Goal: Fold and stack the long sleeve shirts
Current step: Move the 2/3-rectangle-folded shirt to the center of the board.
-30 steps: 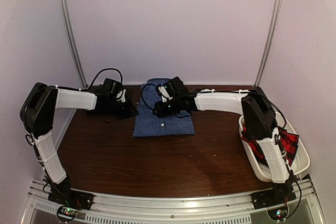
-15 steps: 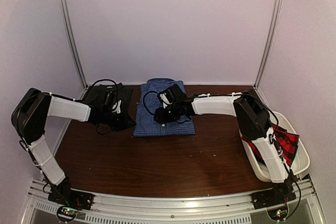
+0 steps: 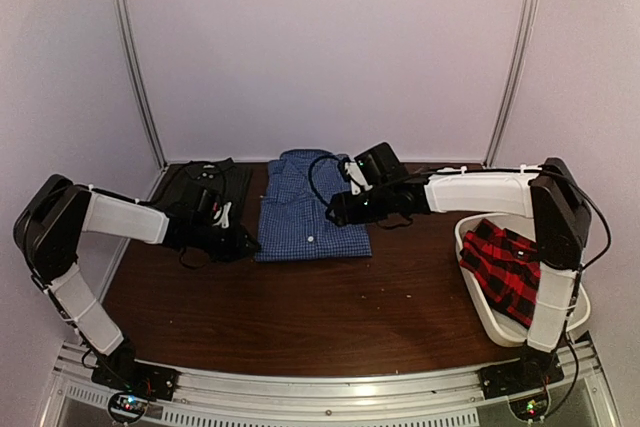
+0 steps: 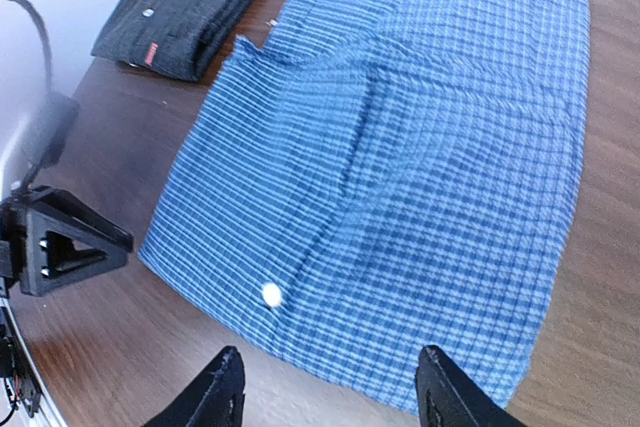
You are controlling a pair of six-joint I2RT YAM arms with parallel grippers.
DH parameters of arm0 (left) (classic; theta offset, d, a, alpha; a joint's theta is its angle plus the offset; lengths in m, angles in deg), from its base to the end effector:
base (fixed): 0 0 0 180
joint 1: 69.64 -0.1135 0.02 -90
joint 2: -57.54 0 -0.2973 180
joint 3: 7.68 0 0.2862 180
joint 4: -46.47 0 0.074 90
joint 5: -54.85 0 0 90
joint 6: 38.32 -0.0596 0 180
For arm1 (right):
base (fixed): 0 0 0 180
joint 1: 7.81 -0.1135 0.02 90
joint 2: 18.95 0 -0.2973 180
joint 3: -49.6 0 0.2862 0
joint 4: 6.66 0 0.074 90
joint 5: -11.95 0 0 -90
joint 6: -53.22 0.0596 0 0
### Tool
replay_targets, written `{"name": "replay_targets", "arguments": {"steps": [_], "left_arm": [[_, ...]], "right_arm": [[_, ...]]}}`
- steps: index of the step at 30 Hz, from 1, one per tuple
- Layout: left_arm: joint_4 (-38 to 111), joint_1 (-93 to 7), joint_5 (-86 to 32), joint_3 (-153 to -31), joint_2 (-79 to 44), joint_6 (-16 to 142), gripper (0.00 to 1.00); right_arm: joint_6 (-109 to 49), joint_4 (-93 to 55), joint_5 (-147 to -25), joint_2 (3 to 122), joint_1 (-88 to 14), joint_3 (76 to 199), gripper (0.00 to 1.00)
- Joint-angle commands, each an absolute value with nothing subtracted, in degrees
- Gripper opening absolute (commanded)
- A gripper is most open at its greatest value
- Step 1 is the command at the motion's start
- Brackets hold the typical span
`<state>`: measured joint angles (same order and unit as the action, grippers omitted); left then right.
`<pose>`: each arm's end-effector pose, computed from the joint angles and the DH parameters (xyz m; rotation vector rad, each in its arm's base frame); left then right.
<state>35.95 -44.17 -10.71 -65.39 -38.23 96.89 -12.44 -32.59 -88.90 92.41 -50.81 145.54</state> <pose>0.3145 -0.1771 0.1367 -0.2360 2.5992 -1.0284 0.3607 0.3517 0.2267 -0.4940 2.3670 0.7964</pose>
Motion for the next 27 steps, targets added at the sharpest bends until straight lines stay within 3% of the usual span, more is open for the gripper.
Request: {"name": "replay_targets", "arguments": {"steps": [1, 7, 27], "left_arm": [[38.05, -43.0, -11.27, -63.39, -36.21, 97.64, 0.3], [37.7, -42.62, -13.72, -62.3, -36.22, 97.81, 0.3], [37.8, -42.14, -14.89, -65.8, -41.47, 97.38, 0.29]], "right_arm": [[-10.88, -30.23, -87.1, 87.59, -47.8, 135.56, 0.58], [-10.28, -27.95, -88.39, 85.01, -45.17, 127.85, 0.52], [-9.94, -25.88, -93.23, 90.82, -44.72, 125.0, 0.39]]}}
